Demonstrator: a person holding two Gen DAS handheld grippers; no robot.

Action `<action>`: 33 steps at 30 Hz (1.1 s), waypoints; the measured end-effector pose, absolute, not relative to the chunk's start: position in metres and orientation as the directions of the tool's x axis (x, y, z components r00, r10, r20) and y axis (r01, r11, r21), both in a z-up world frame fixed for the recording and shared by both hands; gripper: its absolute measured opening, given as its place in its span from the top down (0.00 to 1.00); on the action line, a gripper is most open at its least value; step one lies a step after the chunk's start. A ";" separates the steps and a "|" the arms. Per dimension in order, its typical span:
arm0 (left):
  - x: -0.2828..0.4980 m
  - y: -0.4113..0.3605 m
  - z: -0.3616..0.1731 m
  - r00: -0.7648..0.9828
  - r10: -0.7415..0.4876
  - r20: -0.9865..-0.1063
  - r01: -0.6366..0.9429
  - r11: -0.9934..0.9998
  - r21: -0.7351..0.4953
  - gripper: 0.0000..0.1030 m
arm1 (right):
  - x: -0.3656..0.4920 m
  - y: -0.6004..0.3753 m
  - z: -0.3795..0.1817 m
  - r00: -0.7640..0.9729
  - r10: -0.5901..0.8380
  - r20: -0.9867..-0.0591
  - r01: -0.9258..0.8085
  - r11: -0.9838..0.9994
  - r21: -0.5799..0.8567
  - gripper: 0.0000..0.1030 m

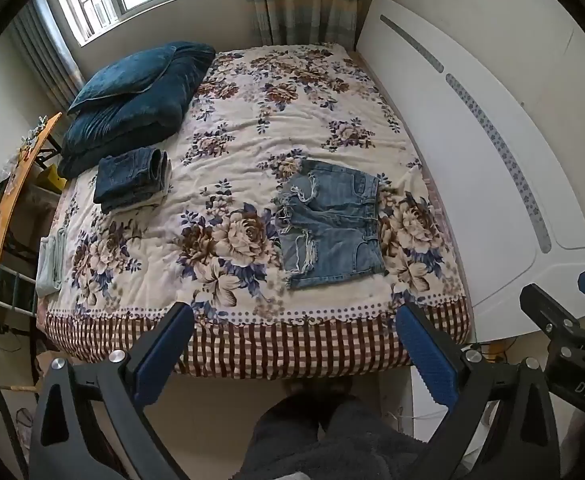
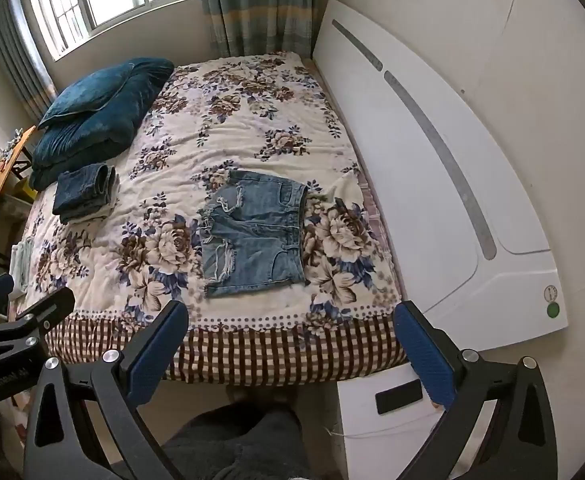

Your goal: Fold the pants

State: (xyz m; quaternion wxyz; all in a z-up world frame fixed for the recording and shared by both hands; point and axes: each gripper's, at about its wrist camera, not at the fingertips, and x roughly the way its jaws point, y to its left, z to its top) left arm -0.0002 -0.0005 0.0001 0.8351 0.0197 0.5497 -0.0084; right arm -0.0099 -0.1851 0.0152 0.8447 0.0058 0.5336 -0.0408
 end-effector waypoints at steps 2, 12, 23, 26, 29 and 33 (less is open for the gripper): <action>0.000 0.000 0.001 0.398 0.004 -0.917 0.038 0.999 0.021 0.00 | -0.010 -0.185 0.015 0.429 -0.062 -0.901 0.075 0.997 -0.032 0.00; 0.004 0.000 0.004 0.406 0.009 -0.914 0.042 0.999 0.029 0.00 | -0.012 -0.183 0.018 0.435 -0.050 -0.899 0.073 0.997 -0.021 0.00; 0.001 0.003 0.015 0.417 0.012 -0.909 0.035 0.999 0.029 0.00 | -0.015 -0.183 0.019 0.436 -0.049 -0.898 0.075 0.997 -0.018 0.00; 0.000 0.004 0.015 0.417 0.011 -0.909 0.035 0.999 0.028 0.00 | -0.016 -0.184 0.018 0.435 -0.049 -0.899 0.075 0.997 -0.018 0.00; 0.000 0.005 0.015 0.417 0.011 -0.909 0.034 0.999 0.027 0.00 | -0.016 -0.185 0.017 0.434 -0.046 -0.900 0.075 0.997 -0.015 0.00; -0.001 0.007 0.018 0.416 0.011 -0.909 0.031 0.999 0.026 0.00 | -0.019 -0.179 0.020 0.430 -0.046 -0.901 0.073 0.997 -0.016 0.00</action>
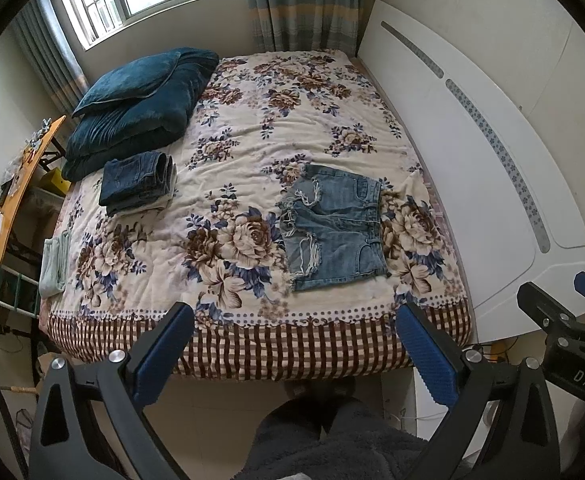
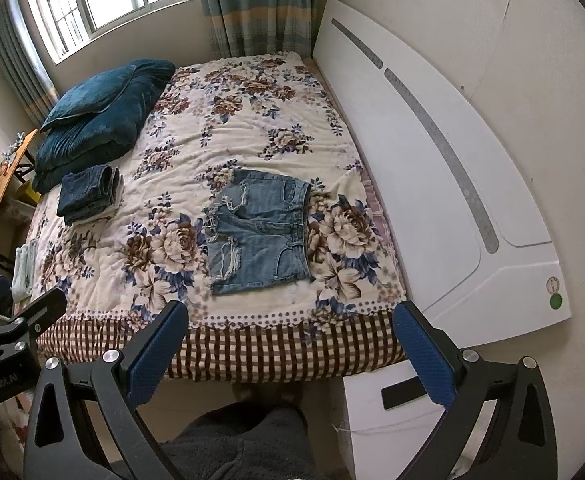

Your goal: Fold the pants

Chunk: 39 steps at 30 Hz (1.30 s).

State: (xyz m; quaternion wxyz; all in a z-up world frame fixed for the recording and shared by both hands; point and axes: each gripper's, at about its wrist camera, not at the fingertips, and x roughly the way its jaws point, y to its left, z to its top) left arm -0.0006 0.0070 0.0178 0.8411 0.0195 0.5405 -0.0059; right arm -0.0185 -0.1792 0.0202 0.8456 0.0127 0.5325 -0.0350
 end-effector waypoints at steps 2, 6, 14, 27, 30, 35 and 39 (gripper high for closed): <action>-0.001 0.007 0.016 0.418 0.010 -0.909 0.035 0.999 0.027 0.00 | -0.019 -0.180 0.020 0.431 -0.044 -0.901 0.072 0.997 -0.014 0.00; -0.002 0.008 0.018 0.417 0.012 -0.909 0.032 0.999 0.028 0.00 | -0.020 -0.183 0.017 0.432 -0.043 -0.901 0.073 0.997 -0.013 0.00; -0.006 0.011 0.016 0.419 0.012 -0.908 0.028 0.999 0.026 0.00 | -0.019 -0.179 0.021 0.431 -0.042 -0.901 0.070 0.997 -0.013 0.00; -0.007 0.008 0.015 0.425 0.021 -0.905 0.022 0.999 0.034 0.00 | -0.019 -0.181 0.021 0.432 -0.039 -0.901 0.072 0.997 -0.008 0.00; -0.007 0.008 0.015 0.426 0.023 -0.904 0.021 0.999 0.035 0.00 | -0.018 -0.181 0.021 0.431 -0.038 -0.902 0.072 0.997 -0.007 0.00; -0.007 0.006 0.016 0.425 0.024 -0.905 0.020 0.999 0.036 0.00 | -0.018 -0.181 0.022 0.432 -0.039 -0.901 0.073 0.997 -0.008 0.00; -0.006 0.005 0.016 0.425 0.024 -0.905 0.019 0.999 0.035 0.00 | -0.018 -0.179 0.023 0.434 -0.038 -0.900 0.073 0.997 -0.007 0.00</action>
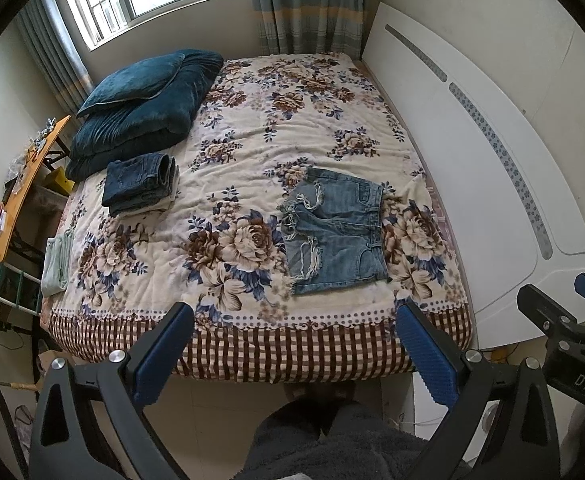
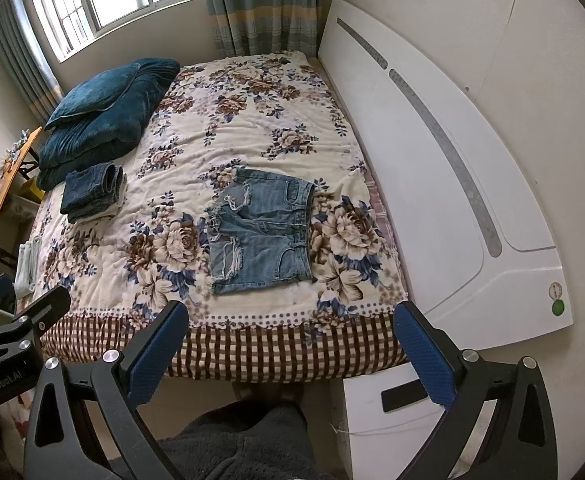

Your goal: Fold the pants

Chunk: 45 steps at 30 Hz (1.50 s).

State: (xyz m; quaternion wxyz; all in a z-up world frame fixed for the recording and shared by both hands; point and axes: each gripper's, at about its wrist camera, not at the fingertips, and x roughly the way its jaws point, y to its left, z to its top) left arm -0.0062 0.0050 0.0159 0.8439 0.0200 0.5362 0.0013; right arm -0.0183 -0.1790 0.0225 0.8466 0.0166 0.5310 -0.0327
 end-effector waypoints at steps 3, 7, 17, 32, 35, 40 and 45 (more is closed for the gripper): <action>-0.006 0.005 0.016 0.427 0.026 -0.904 0.018 0.999 0.037 0.00 | -0.018 -0.179 0.022 0.433 -0.036 -0.901 0.073 0.997 -0.005 0.00; -0.005 0.003 0.017 0.426 0.027 -0.904 0.021 0.999 0.040 0.00 | -0.018 -0.176 0.024 0.431 -0.031 -0.902 0.070 0.998 -0.001 0.00; 0.000 -0.004 0.015 0.419 0.024 -0.908 0.019 0.999 0.035 0.00 | -0.017 -0.172 0.024 0.431 -0.027 -0.902 0.070 0.998 0.004 0.00; 0.096 0.007 -0.120 0.276 0.094 -0.956 -0.139 0.989 0.058 0.00 | 0.059 -0.178 -0.120 0.253 0.240 -0.937 0.169 0.943 0.287 0.00; 0.123 0.014 -0.184 0.168 0.071 -0.983 -0.168 0.985 0.042 0.00 | 0.084 -0.185 -0.169 0.196 0.271 -0.942 0.203 0.929 0.309 0.00; 0.157 0.036 -0.294 0.005 -0.052 -0.999 -0.267 0.962 -0.052 0.00 | 0.127 -0.189 -0.273 0.100 0.363 -0.926 0.345 0.861 0.374 0.02; 0.176 0.064 -0.413 -0.153 -0.290 -0.945 -0.454 0.869 -0.194 0.13 | 0.160 -0.203 -0.377 0.046 0.403 -0.914 0.482 0.793 0.374 0.08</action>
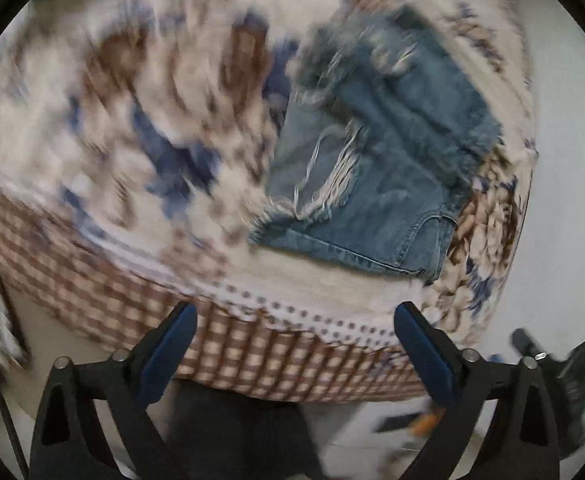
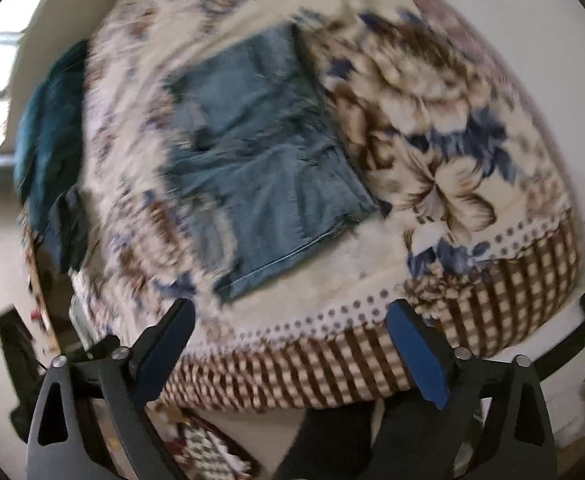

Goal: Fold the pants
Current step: 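Lower both grippers onto the shorts' waistband and close on it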

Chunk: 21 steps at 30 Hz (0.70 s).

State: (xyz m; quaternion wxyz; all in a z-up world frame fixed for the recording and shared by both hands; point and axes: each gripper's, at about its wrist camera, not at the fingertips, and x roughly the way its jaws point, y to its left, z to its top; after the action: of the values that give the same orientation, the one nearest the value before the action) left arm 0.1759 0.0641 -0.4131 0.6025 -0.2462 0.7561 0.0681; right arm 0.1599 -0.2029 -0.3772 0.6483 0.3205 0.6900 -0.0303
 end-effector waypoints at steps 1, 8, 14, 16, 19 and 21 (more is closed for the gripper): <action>0.179 0.068 -0.436 -0.176 -0.336 -0.925 -0.485 0.847 -0.215 0.23 | 0.165 -0.205 -0.392 0.031 0.402 -0.915 0.505 0.784 0.361 0.10; 0.272 0.062 -0.464 -0.130 -0.234 -0.963 -0.299 0.936 -0.187 0.33 | 0.239 -0.194 -0.466 -0.020 0.344 -0.939 0.482 0.826 0.293 0.10; 0.416 0.037 -0.463 0.023 -0.167 -0.986 -0.137 0.976 -0.168 0.32 | 0.381 -0.214 -0.488 0.044 0.313 -0.949 0.372 0.876 0.307 0.10; 0.458 0.027 -0.469 0.046 -0.170 -0.984 -0.108 0.979 -0.174 0.32 | 0.423 -0.222 -0.496 0.051 0.301 -0.952 0.357 0.885 0.299 0.10; 0.520 0.008 -0.488 0.050 -0.192 -0.980 -0.068 0.978 -0.195 0.31 | 0.482 -0.236 -0.509 0.054 0.289 -0.956 0.335 0.897 0.290 0.10; 0.551 -0.003 -0.503 0.034 -0.208 -0.978 -0.033 0.977 -0.209 0.31 | 0.513 -0.243 -0.518 0.048 0.281 -0.958 0.322 0.904 0.281 0.10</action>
State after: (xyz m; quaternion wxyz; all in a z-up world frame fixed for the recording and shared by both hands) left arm 0.5507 -0.0026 -0.5033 0.7138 -0.0868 0.6922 -0.0613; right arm 0.5126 -0.2425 -0.5179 0.6900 0.2184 0.6899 -0.0146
